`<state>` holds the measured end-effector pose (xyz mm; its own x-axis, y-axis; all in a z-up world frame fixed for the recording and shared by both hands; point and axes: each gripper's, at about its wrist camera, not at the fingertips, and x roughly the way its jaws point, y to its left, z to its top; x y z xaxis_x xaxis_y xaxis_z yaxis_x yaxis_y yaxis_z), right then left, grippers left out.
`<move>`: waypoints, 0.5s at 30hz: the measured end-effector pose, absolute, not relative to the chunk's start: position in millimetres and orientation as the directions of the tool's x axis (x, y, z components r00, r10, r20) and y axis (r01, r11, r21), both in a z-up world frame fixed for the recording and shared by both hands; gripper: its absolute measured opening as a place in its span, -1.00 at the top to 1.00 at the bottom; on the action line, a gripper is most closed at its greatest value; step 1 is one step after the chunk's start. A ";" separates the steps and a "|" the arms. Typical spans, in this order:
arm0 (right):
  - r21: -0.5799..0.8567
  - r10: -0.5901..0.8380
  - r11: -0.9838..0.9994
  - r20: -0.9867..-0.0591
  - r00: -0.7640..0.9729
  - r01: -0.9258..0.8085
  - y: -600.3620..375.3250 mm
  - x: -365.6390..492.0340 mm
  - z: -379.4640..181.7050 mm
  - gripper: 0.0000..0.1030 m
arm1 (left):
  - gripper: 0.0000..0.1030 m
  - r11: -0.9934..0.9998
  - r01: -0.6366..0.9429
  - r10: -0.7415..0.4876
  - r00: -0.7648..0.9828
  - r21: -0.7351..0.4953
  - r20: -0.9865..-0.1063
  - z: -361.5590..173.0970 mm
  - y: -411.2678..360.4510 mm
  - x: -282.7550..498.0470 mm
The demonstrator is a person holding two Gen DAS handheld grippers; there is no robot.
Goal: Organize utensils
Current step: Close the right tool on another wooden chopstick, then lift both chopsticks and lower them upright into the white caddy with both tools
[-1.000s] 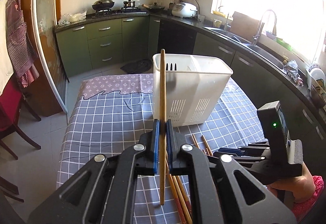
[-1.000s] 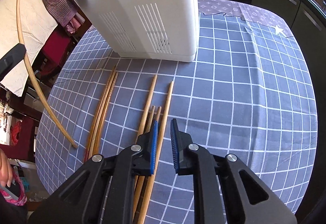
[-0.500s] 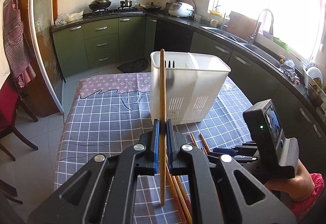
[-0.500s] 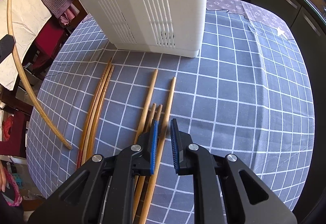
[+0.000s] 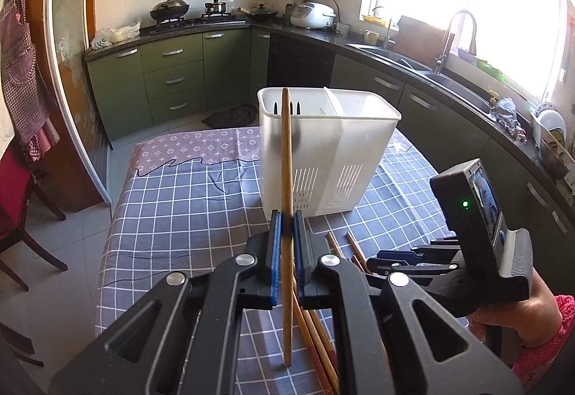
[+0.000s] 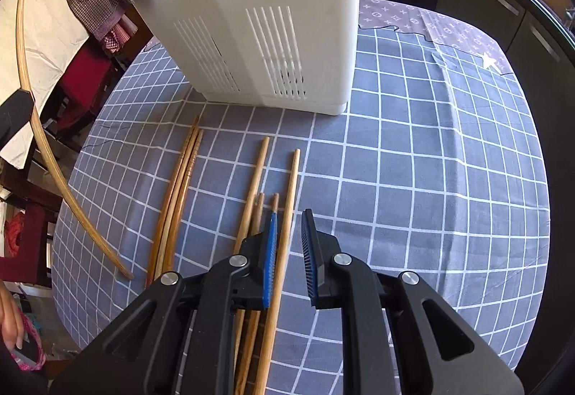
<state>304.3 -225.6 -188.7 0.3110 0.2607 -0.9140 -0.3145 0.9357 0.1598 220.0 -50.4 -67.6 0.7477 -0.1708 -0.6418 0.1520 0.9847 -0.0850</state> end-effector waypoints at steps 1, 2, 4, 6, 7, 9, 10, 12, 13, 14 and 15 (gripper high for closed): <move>0.158 0.258 0.936 -0.916 0.308 -0.315 -225.1 304.2 -190.5 0.71 | 0.87 0.985 0.152 -0.172 0.747 -0.086 -0.642 -67.7 -50.7 220.7; 0.159 0.259 0.935 -0.916 0.305 -0.316 -226.9 304.4 -192.0 0.71 | 0.87 0.984 0.153 -0.172 0.747 -0.086 -0.642 -67.7 -50.7 221.0; 0.155 0.255 0.935 -0.919 0.300 -0.319 -225.1 304.3 -195.4 0.71 | 0.87 0.985 0.153 -0.171 0.748 -0.084 -0.641 -67.5 -51.4 221.4; 0.153 0.254 0.935 -0.919 0.302 -0.320 -224.7 304.7 -195.7 0.71 | 0.87 0.985 0.154 -0.171 0.748 -0.084 -0.641 -67.1 -50.6 221.3; 0.142 0.245 0.936 -0.919 0.307 -0.321 -226.7 303.9 -194.9 0.71 | 0.87 0.985 0.154 -0.171 0.748 -0.083 -0.641 -67.2 -50.8 221.3; 0.134 0.239 0.936 -0.921 0.307 -0.327 -221.5 303.7 -195.7 0.72 | 0.87 0.985 0.154 -0.171 0.749 -0.082 -0.641 -67.2 -50.9 221.2; 0.131 0.237 0.934 -0.923 0.302 -0.333 -218.8 303.5 -196.8 0.72 | 0.87 0.984 0.156 -0.171 0.749 -0.081 -0.640 -67.0 -51.5 221.3; 0.108 0.221 0.933 -0.925 0.308 -0.343 -212.8 303.3 -198.1 0.72 | 0.87 0.984 0.162 -0.173 0.748 -0.077 -0.640 -67.3 -52.9 220.7; 0.096 0.211 0.933 -0.926 0.313 -0.345 -210.1 303.5 -198.2 0.72 | 0.87 0.984 0.163 -0.173 0.749 -0.075 -0.640 -67.4 -53.4 220.5; 0.089 0.206 0.934 -0.926 0.315 -0.347 -207.0 304.0 -198.7 0.72 | 0.87 0.984 0.165 -0.173 0.748 -0.073 -0.640 -67.6 -53.8 220.4; 0.079 0.199 0.934 -0.926 0.320 -0.349 -202.7 304.0 -199.9 0.73 | 0.87 0.983 0.168 -0.175 0.748 -0.072 -0.641 -67.6 -53.6 219.8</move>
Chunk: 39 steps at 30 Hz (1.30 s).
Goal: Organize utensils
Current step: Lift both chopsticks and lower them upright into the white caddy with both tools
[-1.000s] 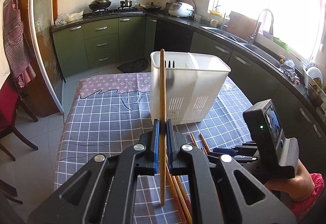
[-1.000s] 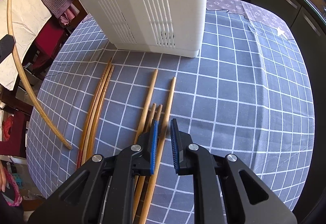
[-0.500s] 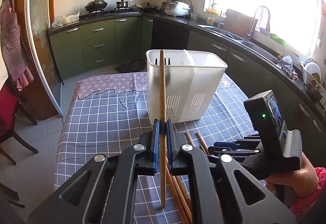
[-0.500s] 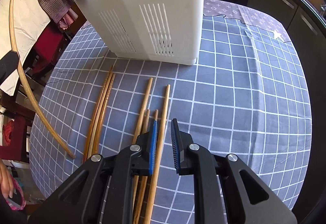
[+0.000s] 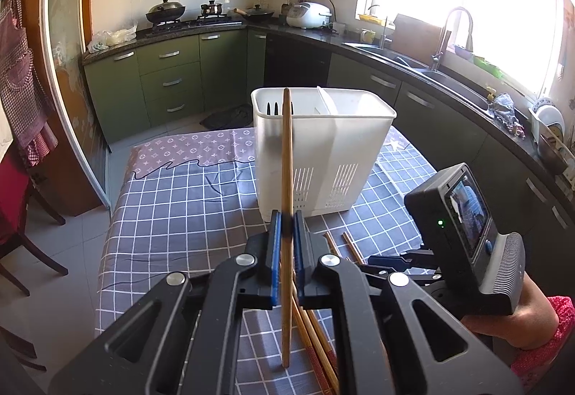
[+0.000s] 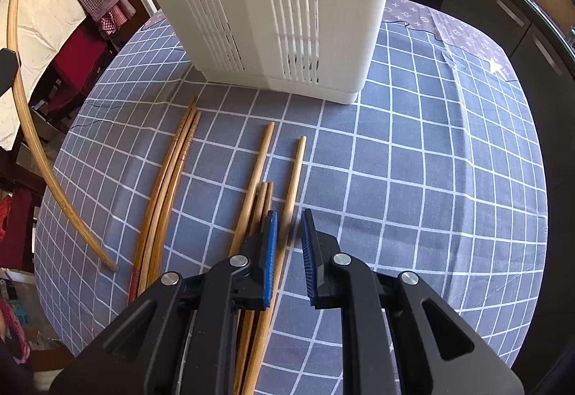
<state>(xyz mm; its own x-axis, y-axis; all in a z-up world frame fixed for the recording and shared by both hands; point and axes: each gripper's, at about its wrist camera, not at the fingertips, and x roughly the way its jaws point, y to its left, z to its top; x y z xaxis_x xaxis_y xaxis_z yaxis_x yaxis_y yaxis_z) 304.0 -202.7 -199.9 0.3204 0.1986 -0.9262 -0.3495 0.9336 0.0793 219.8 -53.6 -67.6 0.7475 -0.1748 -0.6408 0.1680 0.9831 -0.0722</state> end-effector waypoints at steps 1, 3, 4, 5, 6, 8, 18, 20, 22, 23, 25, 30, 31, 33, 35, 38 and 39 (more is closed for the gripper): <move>0.064 0.188 0.933 -0.926 0.328 -0.353 -201.2 303.7 -200.2 0.80 | 0.87 0.983 0.171 -0.177 0.747 -0.072 -0.641 -67.4 -53.9 219.5; 0.052 0.182 0.931 -0.924 0.336 -0.361 -199.8 303.3 -200.5 0.84 | 0.87 0.982 0.174 -0.177 0.748 -0.069 -0.640 -66.8 -54.7 219.4; 0.057 0.187 0.931 -0.923 0.335 -0.361 -200.6 303.5 -200.3 0.85 | 0.87 0.982 0.176 -0.179 0.747 -0.069 -0.640 -66.1 -55.2 219.7; 0.067 0.196 0.930 -0.921 0.336 -0.360 -201.9 303.9 -199.9 0.87 | 0.87 0.982 0.177 -0.181 0.748 -0.070 -0.639 -66.0 -55.4 219.7; 0.080 0.210 0.931 -0.916 0.342 -0.357 -205.0 303.9 -197.9 0.87 | 0.87 0.982 0.178 -0.182 0.749 -0.071 -0.637 -65.5 -55.5 219.8; 0.110 0.246 0.929 -0.898 0.365 -0.353 -213.8 300.6 -188.5 0.87 | 0.87 0.981 0.182 -0.185 0.751 -0.071 -0.634 -65.2 -55.7 219.8; 0.190 0.389 0.911 -0.692 0.608 -0.367 -256.2 256.2 -89.4 0.88 | 0.87 0.981 0.186 -0.184 0.757 -0.063 -0.627 -62.4 -56.3 217.2; 0.190 0.401 0.909 -0.635 0.660 -0.370 -263.9 247.5 -68.1 0.88 | 0.87 0.981 0.188 -0.182 0.759 -0.058 -0.626 -61.6 -57.0 216.1; 0.183 0.406 0.910 -0.585 0.702 -0.373 -268.2 239.4 -52.8 0.88 | 0.87 0.981 0.188 -0.180 0.760 -0.054 -0.624 -60.4 -57.5 214.7; 0.174 0.402 0.912 -0.569 0.717 -0.372 -269.5 237.8 -47.9 0.88 | 0.87 0.981 0.189 -0.181 0.760 -0.053 -0.624 -59.8 -57.6 214.5; 0.166 0.397 0.914 -0.554 0.732 -0.371 -273.2 235.2 -43.3 0.88 | 0.87 0.981 0.189 -0.181 0.763 -0.053 -0.621 -59.1 -57.9 213.3; 0.156 0.392 0.916 -0.545 0.741 -0.370 -274.1 232.0 -41.0 0.88 | 0.87 0.980 0.193 -0.181 0.772 -0.046 -0.609 -55.6 -58.7 211.1; 0.156 0.392 0.916 -0.547 0.740 -0.371 -273.6 231.5 -41.5 0.88 | 0.87 0.980 0.196 -0.183 0.773 -0.045 -0.607 -54.8 -58.3 211.1; 0.160 0.396 0.914 -0.550 0.735 -0.373 -274.4 232.2 -40.4 0.88 | 0.87 0.979 0.198 -0.184 0.777 -0.044 -0.602 -51.9 -58.2 209.6; 0.161 0.400 0.912 -0.555 0.729 -0.378 -272.3 233.6 -42.0 0.88 | 0.87 0.979 0.201 -0.186 0.779 -0.042 -0.598 -48.4 -58.5 209.3; 0.164 0.407 0.908 -0.559 0.723 -0.385 -272.7 235.2 -40.4 0.88 | 0.87 0.978 0.205 -0.187 0.781 -0.039 -0.596 -44.4 -58.0 208.1; 0.164 0.408 0.908 -0.558 0.723 -0.386 -272.7 235.1 -39.0 0.88 | 0.87 0.978 0.207 -0.188 0.781 -0.038 -0.595 -42.8 -57.9 208.1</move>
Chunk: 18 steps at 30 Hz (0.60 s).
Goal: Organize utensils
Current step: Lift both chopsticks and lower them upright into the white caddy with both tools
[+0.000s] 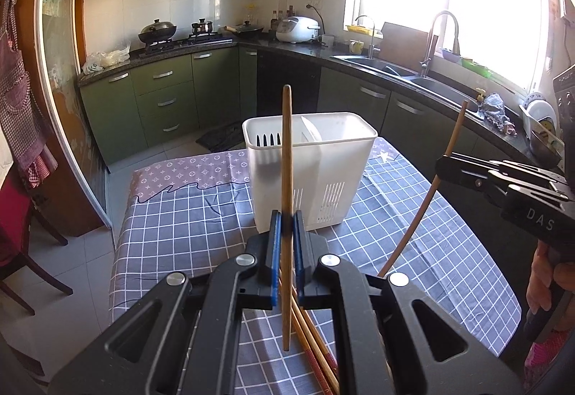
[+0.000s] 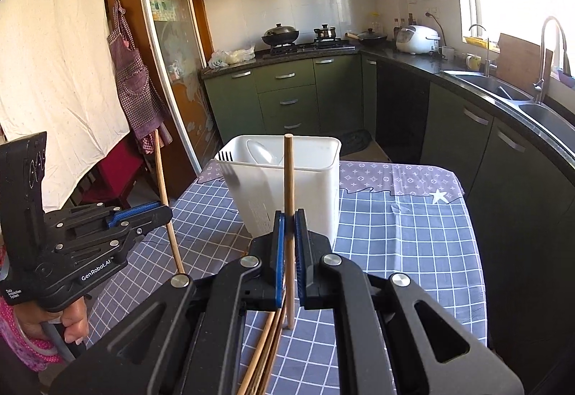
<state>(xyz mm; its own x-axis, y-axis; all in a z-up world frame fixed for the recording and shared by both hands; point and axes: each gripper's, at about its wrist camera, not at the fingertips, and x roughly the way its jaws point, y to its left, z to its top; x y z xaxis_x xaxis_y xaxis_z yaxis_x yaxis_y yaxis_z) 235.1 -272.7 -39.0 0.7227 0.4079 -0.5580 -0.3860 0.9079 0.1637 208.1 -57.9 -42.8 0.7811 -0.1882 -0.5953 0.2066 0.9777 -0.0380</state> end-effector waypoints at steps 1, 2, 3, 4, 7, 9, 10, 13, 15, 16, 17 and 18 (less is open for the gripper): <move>0.163 0.410 0.907 -0.556 0.724 -0.388 -272.8 234.6 -36.7 0.88 | 0.87 0.977 0.208 -0.190 0.781 -0.038 -0.595 -41.2 -57.6 207.9; 0.164 0.412 0.906 -0.554 0.723 -0.391 -272.4 234.6 -34.3 0.88 | 0.87 0.977 0.210 -0.192 0.781 -0.040 -0.594 -39.2 -57.1 207.9; 0.167 0.419 0.903 -0.550 0.723 -0.396 -273.2 233.9 -30.9 0.88 | 0.87 0.976 0.211 -0.196 0.781 -0.045 -0.593 -36.7 -55.9 207.8; 0.173 0.426 0.900 -0.547 0.721 -0.400 -273.7 233.3 -27.4 0.88 | 0.87 0.976 0.213 -0.201 0.780 -0.050 -0.592 -33.6 -54.8 207.8; 0.181 0.447 0.890 -0.525 0.724 -0.418 -276.4 228.4 -10.2 0.88 | 0.87 0.973 0.221 -0.216 0.787 -0.063 -0.578 -17.8 -50.0 206.2; 0.183 0.459 0.885 -0.501 0.734 -0.429 -278.1 224.7 6.8 0.88 | 0.87 0.972 0.226 -0.220 0.800 -0.060 -0.558 -2.2 -48.8 204.7; 0.182 0.463 0.883 -0.485 0.742 -0.433 -279.0 222.5 16.0 0.88 | 0.87 0.972 0.228 -0.223 0.809 -0.060 -0.544 7.0 -48.1 204.3; 0.174 0.473 0.879 -0.431 0.768 -0.443 -283.6 221.1 48.2 0.88 | 0.87 0.970 0.233 -0.235 0.840 -0.066 -0.489 39.2 -46.9 205.5; 0.167 0.473 0.880 -0.388 0.791 -0.444 -287.0 221.7 70.8 0.88 | 0.87 0.970 0.232 -0.238 0.865 -0.067 -0.442 61.3 -47.5 206.7; 0.161 0.470 0.882 -0.367 0.802 -0.443 -287.9 222.4 81.8 0.88 | 0.87 0.971 0.231 -0.236 0.877 -0.065 -0.417 71.0 -47.8 206.9; 0.156 0.466 0.884 -0.349 0.813 -0.440 -288.8 224.4 92.8 0.88 | 0.87 0.972 0.229 -0.234 0.889 -0.060 -0.394 80.8 -49.4 208.5; 0.155 0.464 0.886 -0.331 0.822 -0.437 -290.1 227.3 102.2 0.88 | 0.87 0.972 0.228 -0.233 0.899 -0.059 -0.372 90.0 -50.7 211.1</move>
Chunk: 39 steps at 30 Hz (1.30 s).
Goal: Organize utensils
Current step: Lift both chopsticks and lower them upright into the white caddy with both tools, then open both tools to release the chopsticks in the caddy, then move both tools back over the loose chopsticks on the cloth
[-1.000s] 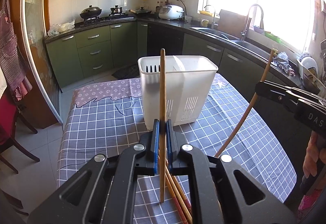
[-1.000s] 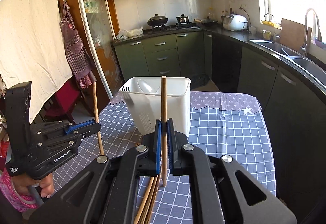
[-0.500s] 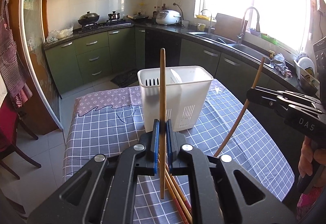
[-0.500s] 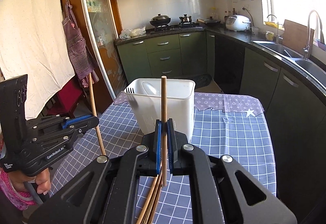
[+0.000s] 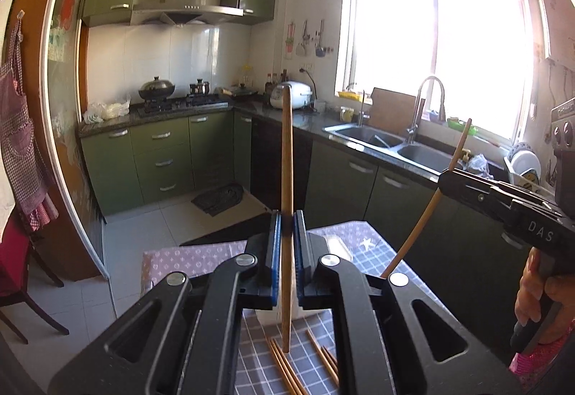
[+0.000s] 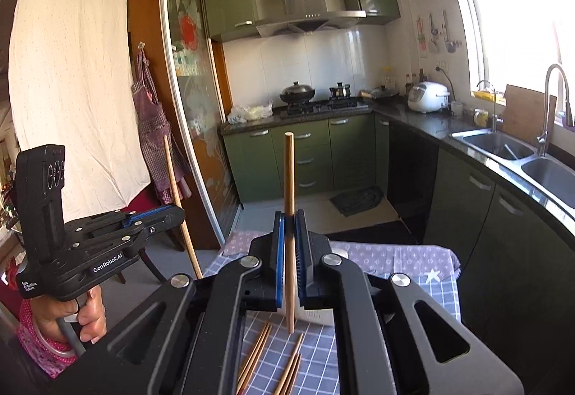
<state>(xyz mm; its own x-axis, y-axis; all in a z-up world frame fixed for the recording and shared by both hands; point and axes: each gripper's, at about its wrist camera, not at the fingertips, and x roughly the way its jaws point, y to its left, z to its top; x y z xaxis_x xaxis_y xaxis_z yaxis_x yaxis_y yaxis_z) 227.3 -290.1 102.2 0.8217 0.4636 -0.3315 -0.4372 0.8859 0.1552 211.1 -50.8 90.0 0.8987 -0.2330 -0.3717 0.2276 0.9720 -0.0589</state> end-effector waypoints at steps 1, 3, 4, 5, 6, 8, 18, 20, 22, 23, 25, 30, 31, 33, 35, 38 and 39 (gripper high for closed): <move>0.156 0.462 0.887 -0.317 0.828 -0.435 -290.7 230.9 112.5 0.88 | 0.87 0.972 0.225 -0.232 0.906 -0.060 -0.354 97.9 -52.4 214.6; 0.152 0.448 0.894 -0.291 0.845 -0.422 -292.1 241.0 129.3 0.88 | 0.87 0.973 0.223 -0.229 0.917 -0.057 -0.325 110.2 -56.4 225.1; 0.150 0.438 0.899 -0.280 0.854 -0.412 -292.9 247.0 135.1 0.88 | 0.87 0.975 0.214 -0.222 0.926 -0.059 -0.306 114.6 -58.0 231.5; 0.148 0.427 0.904 -0.277 0.861 -0.401 -293.4 254.5 139.1 0.88 | 0.87 0.977 0.205 -0.212 0.933 -0.056 -0.289 117.9 -60.1 237.2; 0.150 0.418 0.908 -0.275 0.866 -0.391 -293.7 262.5 141.2 0.88 | 0.87 0.979 0.195 -0.202 0.941 -0.054 -0.271 119.8 -61.1 243.0; 0.155 0.405 0.914 -0.289 0.867 -0.375 -293.9 279.9 140.1 0.88 | 0.87 0.982 0.180 -0.190 0.950 -0.062 -0.247 118.6 -62.8 257.8; 0.175 0.398 0.917 -0.460 0.793 -0.359 -273.9 346.9 65.3 0.87 | 0.87 0.987 0.130 -0.154 0.917 -0.091 -0.367 53.1 -69.7 323.6; 0.177 0.401 0.915 -0.477 0.782 -0.361 -272.1 350.5 51.9 0.87 | 0.87 0.987 0.134 -0.156 0.903 -0.084 -0.400 40.1 -70.6 326.2; 0.183 0.406 0.913 -0.484 0.775 -0.364 -271.2 352.7 45.3 0.86 | 0.87 0.987 0.137 -0.162 0.893 -0.089 -0.420 31.1 -70.1 325.9; 0.185 0.409 0.912 -0.488 0.771 -0.367 -270.8 353.5 43.7 0.86 | 0.87 0.986 0.139 -0.164 0.888 -0.087 -0.430 28.4 -70.9 325.8; 0.181 0.409 0.912 -0.488 0.771 -0.368 -270.0 351.2 42.5 0.86 | 0.87 0.986 0.146 -0.169 0.882 -0.087 -0.440 25.9 -68.9 324.2; 0.183 0.421 0.906 -0.469 0.776 -0.381 -273.4 335.2 51.4 0.86 | 0.87 0.984 0.156 -0.177 0.883 -0.083 -0.435 31.7 -66.0 309.2; 0.183 0.423 0.905 -0.462 0.779 -0.383 -274.9 329.7 53.9 0.86 | 0.87 0.984 0.159 -0.179 0.883 -0.081 -0.433 33.8 -65.6 305.1; 0.184 0.427 0.904 -0.450 0.784 -0.387 -277.6 317.2 59.0 0.86 | 0.85 0.984 0.164 -0.179 0.885 -0.074 -0.430 38.1 -64.7 295.9; 0.192 0.434 0.900 -0.446 0.782 -0.391 -281.2 306.2 60.7 0.86 | 0.84 0.984 0.165 -0.177 0.882 -0.066 -0.437 42.3 -65.0 289.5; 0.198 0.442 0.897 -0.440 0.782 -0.396 -286.9 284.7 58.2 0.83 | 0.84 0.982 0.172 -0.190 0.871 -0.081 -0.454 45.5 -60.3 280.6; 0.200 0.442 0.897 -0.444 0.779 -0.394 -289.2 277.6 55.1 0.83 | 0.84 0.981 0.173 -0.192 0.867 -0.085 -0.460 45.7 -58.6 276.4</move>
